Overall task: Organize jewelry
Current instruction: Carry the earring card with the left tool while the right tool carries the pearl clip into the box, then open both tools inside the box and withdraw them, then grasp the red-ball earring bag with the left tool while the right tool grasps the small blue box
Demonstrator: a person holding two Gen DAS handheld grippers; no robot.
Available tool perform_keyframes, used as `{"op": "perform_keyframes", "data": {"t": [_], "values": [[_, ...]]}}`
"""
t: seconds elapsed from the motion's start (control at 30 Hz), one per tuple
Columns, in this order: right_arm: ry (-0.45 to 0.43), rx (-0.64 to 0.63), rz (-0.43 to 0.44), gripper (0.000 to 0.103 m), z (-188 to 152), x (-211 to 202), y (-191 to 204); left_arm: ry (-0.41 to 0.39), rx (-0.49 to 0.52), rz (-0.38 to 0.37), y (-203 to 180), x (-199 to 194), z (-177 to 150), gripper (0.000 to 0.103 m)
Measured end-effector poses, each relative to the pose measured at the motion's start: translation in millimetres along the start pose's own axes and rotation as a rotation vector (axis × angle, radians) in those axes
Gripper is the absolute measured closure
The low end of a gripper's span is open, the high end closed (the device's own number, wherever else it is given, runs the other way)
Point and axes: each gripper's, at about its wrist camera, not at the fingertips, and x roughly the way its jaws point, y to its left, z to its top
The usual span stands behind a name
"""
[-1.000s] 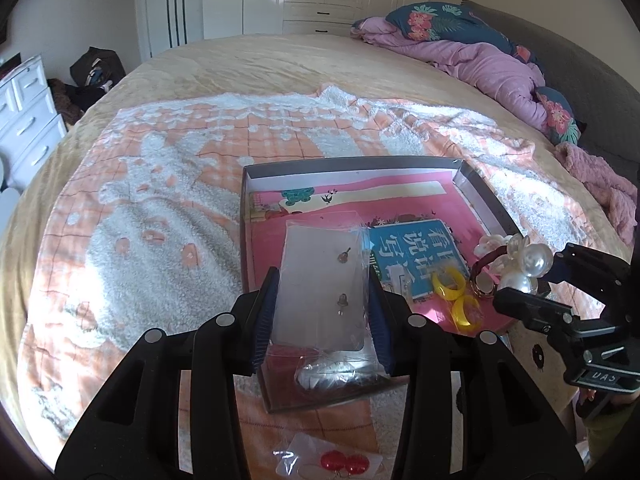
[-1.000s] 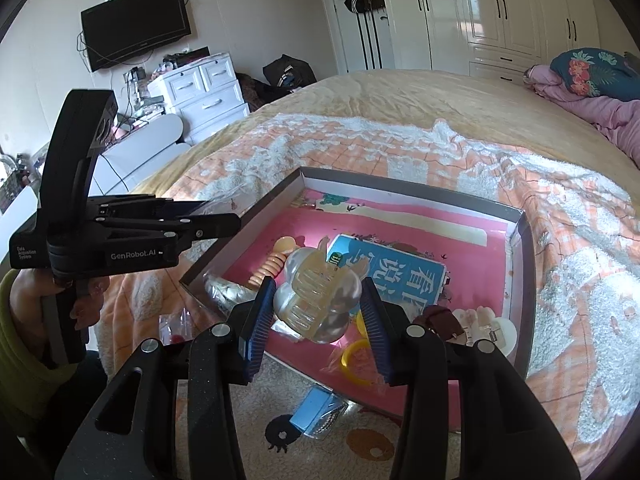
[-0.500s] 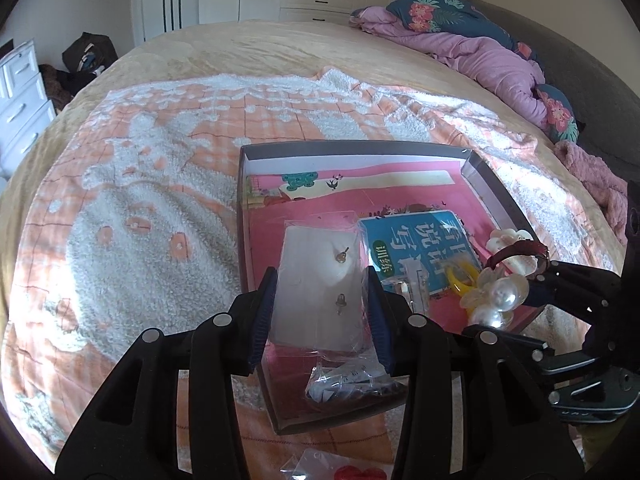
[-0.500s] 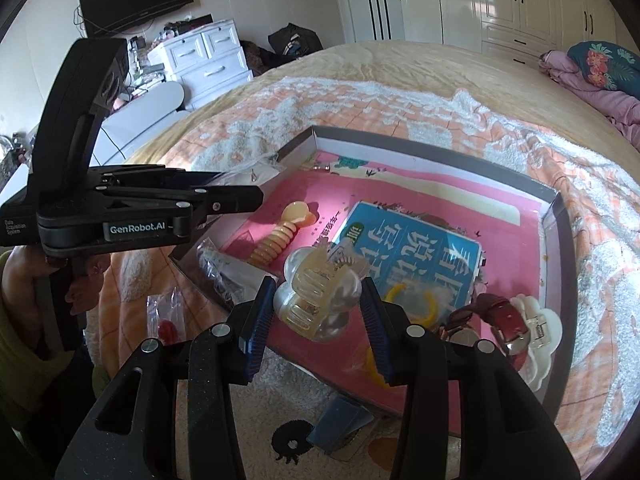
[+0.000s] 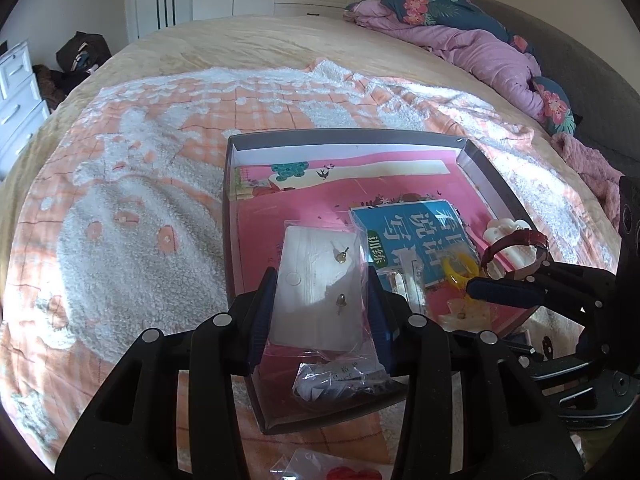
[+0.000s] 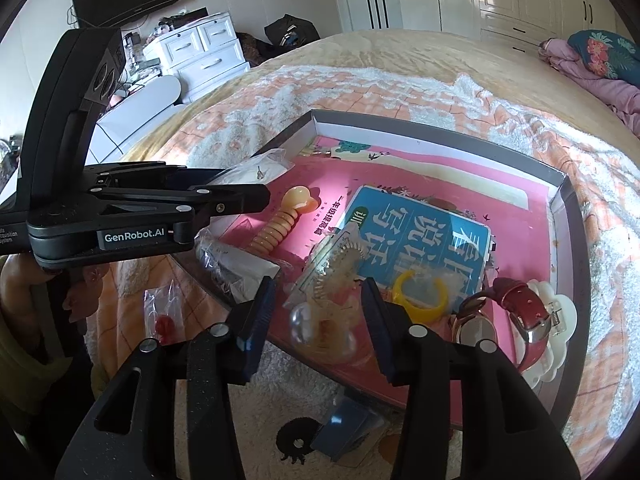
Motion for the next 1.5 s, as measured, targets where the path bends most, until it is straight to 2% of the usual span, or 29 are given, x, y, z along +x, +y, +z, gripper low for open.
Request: {"op": "perform_keyframes", "data": {"t": [0.07,0.27,0.53,0.67,0.77,0.83,0.9,1.07,1.5], "values": [[0.0,0.0,0.0,0.055,0,-1,0,0.0,0.0,-0.001,0,0,0,0.069],[-0.036,0.002,-0.008,0.04,-1,-16,2,0.0,0.002,0.002,-1,0,0,0.069],[-0.085,0.027,-0.025,0.026,-6,-39,-1,-0.009,0.013,0.009,-5,-6,-2,0.044],[-0.108,0.044,-0.037,0.02,-10,-50,-4,-0.017,0.016,0.012,-7,-11,-2,0.04],[-0.128,0.053,-0.05,0.017,-13,-61,-6,-0.031,0.008,0.018,-7,-18,-2,0.027],[-0.138,0.06,-0.053,0.017,-15,-66,-9,-0.038,-0.003,0.016,-7,-23,-2,0.015],[-0.146,0.065,-0.059,0.016,-16,-71,-10,-0.043,-0.026,-0.001,-5,-28,-2,0.011],[-0.172,0.073,-0.071,0.011,-18,-84,-11,-0.059,-0.047,0.002,-3,-42,-3,0.01],[-0.219,0.057,-0.075,0.008,-19,-111,-3,-0.126,-0.073,0.031,-3,-87,-10,0.01]]}}
